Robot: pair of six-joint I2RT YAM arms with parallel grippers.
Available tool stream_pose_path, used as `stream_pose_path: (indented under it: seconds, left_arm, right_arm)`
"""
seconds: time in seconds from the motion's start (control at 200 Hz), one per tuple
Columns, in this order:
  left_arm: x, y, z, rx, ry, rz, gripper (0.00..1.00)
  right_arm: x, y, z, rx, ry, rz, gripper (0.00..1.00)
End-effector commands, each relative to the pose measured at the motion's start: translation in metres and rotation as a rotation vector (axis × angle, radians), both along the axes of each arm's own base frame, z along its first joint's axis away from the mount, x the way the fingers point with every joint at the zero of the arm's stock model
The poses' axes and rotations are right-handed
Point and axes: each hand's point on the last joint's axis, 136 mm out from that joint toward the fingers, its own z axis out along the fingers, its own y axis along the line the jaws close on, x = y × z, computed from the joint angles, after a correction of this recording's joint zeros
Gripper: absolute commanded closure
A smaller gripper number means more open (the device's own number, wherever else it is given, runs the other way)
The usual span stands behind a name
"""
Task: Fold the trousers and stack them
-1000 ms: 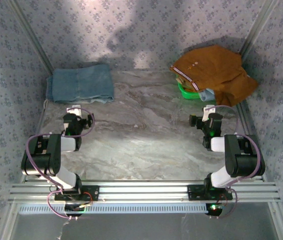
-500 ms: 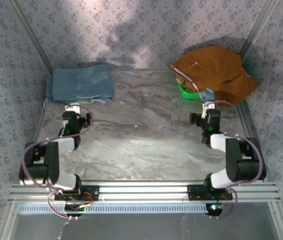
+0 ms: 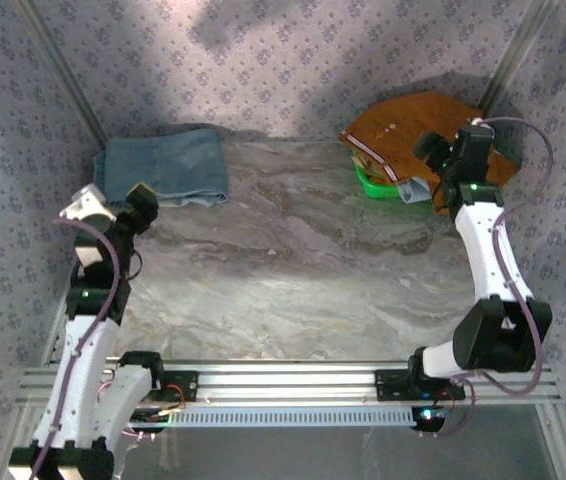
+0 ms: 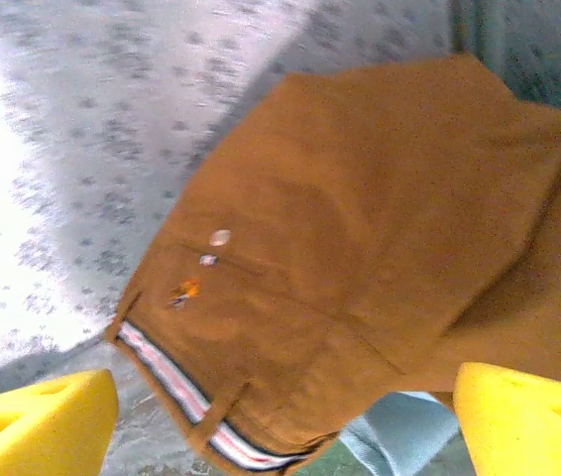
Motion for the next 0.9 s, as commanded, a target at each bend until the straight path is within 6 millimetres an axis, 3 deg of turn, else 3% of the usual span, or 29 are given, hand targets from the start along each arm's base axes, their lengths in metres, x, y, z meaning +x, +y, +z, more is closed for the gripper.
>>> stream_pose_path:
  seconds: [0.0, 0.2, 0.34, 0.44, 0.605, 0.69, 0.78, 0.894]
  left_arm:
    - [-0.009, -0.011, -0.050, -0.159, 0.138, -0.038, 0.02]
    - [-0.012, -0.032, -0.072, -0.175, 0.240, -0.151, 0.03]
    - [-0.012, -0.045, -0.075, -0.190, 0.240, -0.204, 0.03]
    - [-0.013, -0.048, -0.077, -0.193, 0.246, -0.213, 0.03]
    - [-0.013, -0.049, -0.079, -0.178, 0.250, -0.214, 0.03]
    - [-0.012, -0.050, -0.078, -0.182, 0.244, -0.214, 0.03]
    - [-0.011, -0.052, -0.074, -0.175, 0.240, -0.226, 0.03]
    - [-0.011, -0.057, -0.067, -0.165, 0.233, -0.251, 0.04]
  right_arm:
    - [-0.001, 0.010, -0.054, 0.143, 0.212, -0.004, 0.02]
    - [0.033, -0.008, -0.074, 0.185, 0.252, -0.043, 0.00]
    - [0.061, -0.016, -0.085, 0.206, 0.256, -0.045, 0.02]
    - [0.072, -0.020, -0.081, 0.204, 0.237, -0.041, 0.25]
    - [0.073, -0.018, -0.072, 0.203, 0.232, -0.028, 0.79]
    - [0.072, -0.009, -0.058, 0.191, 0.205, 0.031, 0.98]
    - [0.065, 0.006, -0.030, 0.168, 0.157, 0.079, 1.00]
    - [0.047, 0.037, 0.022, 0.093, 0.072, 0.150, 1.00]
